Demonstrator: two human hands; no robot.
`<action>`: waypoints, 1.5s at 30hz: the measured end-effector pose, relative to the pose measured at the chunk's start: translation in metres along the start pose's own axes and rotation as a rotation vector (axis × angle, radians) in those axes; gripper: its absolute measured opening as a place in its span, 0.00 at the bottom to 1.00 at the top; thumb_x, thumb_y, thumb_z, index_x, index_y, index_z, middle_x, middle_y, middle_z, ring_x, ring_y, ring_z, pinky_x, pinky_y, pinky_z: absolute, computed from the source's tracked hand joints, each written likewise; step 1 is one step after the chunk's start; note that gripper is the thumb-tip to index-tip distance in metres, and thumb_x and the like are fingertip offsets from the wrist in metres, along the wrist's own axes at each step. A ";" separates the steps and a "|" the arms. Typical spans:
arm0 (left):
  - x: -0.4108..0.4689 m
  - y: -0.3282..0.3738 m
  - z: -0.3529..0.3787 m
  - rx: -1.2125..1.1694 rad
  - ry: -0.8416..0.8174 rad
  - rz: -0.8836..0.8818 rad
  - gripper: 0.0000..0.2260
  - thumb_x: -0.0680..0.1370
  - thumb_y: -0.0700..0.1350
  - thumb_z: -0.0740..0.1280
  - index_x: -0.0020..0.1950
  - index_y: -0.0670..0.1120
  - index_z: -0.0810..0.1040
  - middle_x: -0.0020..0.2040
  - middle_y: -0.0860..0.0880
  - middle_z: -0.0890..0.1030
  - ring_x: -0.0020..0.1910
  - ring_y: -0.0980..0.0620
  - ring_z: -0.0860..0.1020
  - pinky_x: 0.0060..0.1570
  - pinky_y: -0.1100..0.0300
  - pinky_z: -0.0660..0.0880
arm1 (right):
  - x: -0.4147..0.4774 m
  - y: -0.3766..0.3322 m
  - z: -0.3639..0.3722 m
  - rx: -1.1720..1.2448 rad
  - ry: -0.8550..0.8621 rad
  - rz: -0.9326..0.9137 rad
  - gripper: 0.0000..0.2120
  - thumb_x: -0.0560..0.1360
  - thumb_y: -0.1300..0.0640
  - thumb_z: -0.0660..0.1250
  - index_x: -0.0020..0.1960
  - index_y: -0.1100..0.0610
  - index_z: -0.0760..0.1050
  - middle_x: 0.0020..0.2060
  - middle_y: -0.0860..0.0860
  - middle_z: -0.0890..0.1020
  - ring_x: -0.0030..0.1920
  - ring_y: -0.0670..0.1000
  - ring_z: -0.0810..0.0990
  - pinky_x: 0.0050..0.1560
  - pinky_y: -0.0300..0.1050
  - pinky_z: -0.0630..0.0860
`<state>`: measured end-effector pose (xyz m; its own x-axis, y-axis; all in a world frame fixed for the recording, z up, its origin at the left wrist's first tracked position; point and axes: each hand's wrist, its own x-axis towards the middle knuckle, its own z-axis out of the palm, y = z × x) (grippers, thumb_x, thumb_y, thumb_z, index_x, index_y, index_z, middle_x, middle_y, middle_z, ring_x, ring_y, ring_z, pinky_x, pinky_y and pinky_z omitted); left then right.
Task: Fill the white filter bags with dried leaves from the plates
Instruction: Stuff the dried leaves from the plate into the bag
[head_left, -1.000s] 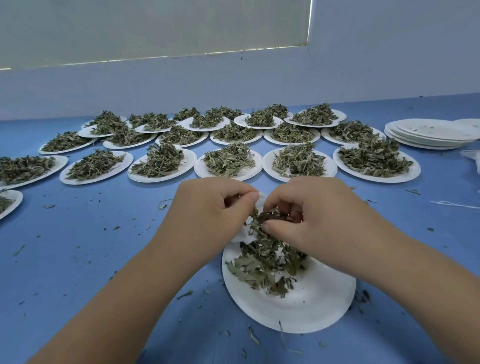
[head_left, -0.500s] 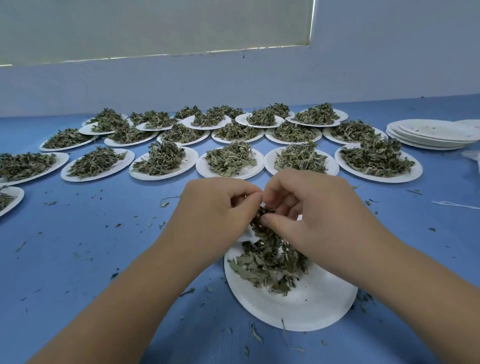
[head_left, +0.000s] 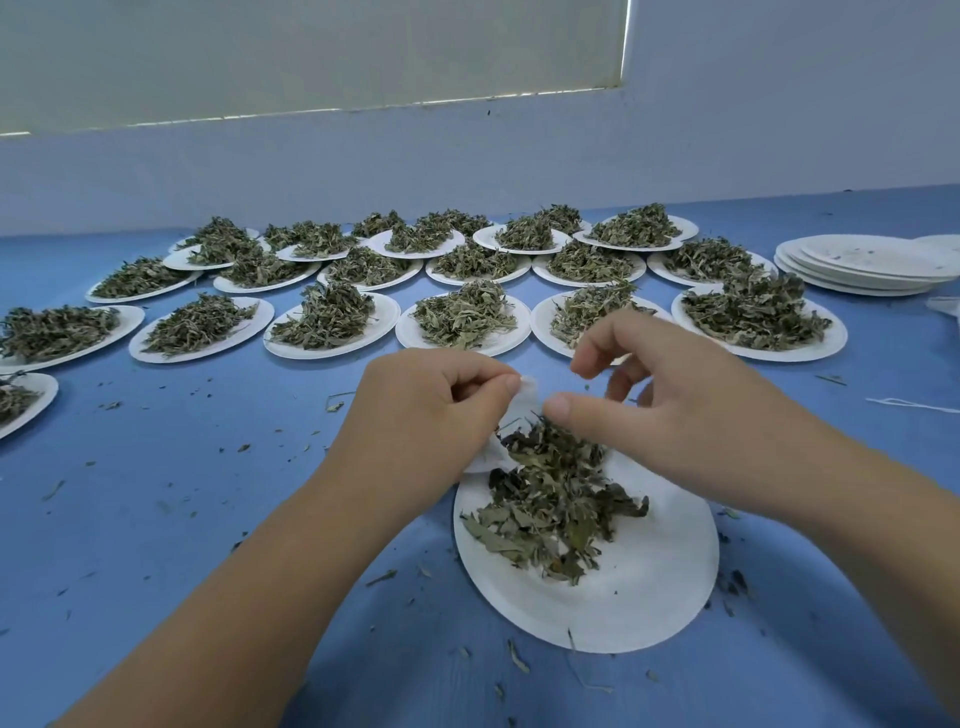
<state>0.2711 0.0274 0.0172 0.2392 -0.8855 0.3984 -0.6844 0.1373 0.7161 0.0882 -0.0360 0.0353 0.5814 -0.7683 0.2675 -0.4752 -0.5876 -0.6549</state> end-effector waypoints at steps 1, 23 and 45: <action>0.000 0.000 0.000 -0.003 0.002 -0.006 0.06 0.76 0.46 0.70 0.41 0.53 0.85 0.28 0.47 0.78 0.21 0.59 0.69 0.27 0.60 0.71 | -0.001 0.001 -0.001 -0.038 -0.095 0.042 0.25 0.58 0.26 0.65 0.48 0.38 0.69 0.46 0.31 0.72 0.41 0.33 0.74 0.35 0.32 0.70; -0.001 0.000 0.000 0.029 0.003 0.030 0.06 0.76 0.45 0.69 0.41 0.52 0.84 0.30 0.48 0.78 0.23 0.59 0.71 0.30 0.59 0.73 | -0.004 0.003 0.022 -0.260 -0.160 0.015 0.16 0.68 0.43 0.73 0.50 0.40 0.69 0.43 0.35 0.73 0.43 0.36 0.74 0.41 0.35 0.72; -0.006 0.006 0.002 0.072 0.030 0.114 0.06 0.76 0.45 0.69 0.43 0.47 0.85 0.31 0.49 0.78 0.30 0.52 0.76 0.33 0.55 0.74 | -0.006 -0.010 0.008 0.010 0.039 -0.104 0.05 0.67 0.54 0.75 0.38 0.45 0.79 0.35 0.33 0.80 0.32 0.39 0.78 0.30 0.28 0.70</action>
<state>0.2648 0.0325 0.0181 0.1773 -0.8521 0.4924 -0.7554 0.2029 0.6231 0.0948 -0.0230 0.0344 0.6007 -0.7129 0.3619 -0.4072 -0.6624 -0.6288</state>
